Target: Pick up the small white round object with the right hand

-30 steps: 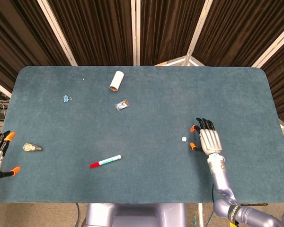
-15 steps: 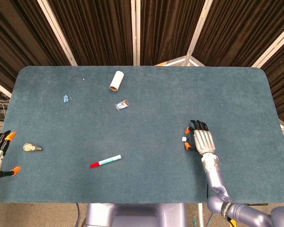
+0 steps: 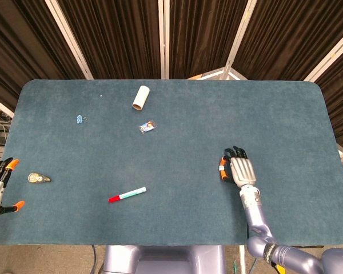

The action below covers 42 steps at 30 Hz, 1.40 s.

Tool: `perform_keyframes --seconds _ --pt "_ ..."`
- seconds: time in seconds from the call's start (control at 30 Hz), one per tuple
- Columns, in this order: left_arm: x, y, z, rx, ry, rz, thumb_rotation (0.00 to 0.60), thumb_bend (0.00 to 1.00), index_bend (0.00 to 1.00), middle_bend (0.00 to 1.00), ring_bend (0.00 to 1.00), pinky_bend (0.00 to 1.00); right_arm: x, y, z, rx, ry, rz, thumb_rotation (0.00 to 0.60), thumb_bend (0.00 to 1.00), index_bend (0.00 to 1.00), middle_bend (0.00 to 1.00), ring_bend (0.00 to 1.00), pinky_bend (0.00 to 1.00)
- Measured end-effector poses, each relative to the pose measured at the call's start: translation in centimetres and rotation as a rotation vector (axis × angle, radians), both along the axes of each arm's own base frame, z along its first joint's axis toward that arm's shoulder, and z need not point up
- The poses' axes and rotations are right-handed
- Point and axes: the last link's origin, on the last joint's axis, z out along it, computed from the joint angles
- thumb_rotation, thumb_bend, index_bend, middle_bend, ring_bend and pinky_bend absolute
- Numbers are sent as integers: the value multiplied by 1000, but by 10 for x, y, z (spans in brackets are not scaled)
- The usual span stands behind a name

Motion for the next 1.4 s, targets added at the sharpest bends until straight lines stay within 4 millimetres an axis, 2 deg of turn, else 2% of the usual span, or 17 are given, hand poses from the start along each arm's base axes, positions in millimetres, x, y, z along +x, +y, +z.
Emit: perform_keyframes --seconds 0.3,0.5,0.57,0.63,0.73,1.13,1.4 --pt "0 -1 2 6 -2 -2 600 69 0 0 0 0 10 3 6 -15 -7 37 600 409 556 185 0 0" --pt "0 -1 1 4 2 -3 600 69 0 0 0 0 27 6 33 -85 -20 115 600 393 527 165 0 0" --pt "1 -1 0 2 4 -5 600 69 0 0 0 0 35 10 47 -123 -23 151 600 359 476 135 0 0" --pt "2 -1 0 1 6 -8 600 69 0 0 0 0 40 14 58 -148 -26 177 600 313 383 81 0 0" --pt "4 -2 -1 1 10 -16 600 69 0 0 0 0 43 23 75 -174 -18 200 600 283 291 24 0 0" --pt "14 -7 -4 -4 13 -48 600 70 0 0 0 0 6 66 111 -197 76 151 600 260 244 2 0 0" --pt "17 -9 -8 -10 20 -61 600 69 0 0 0 0 -35 104 142 -275 219 185 600 215 112 0 0 0"
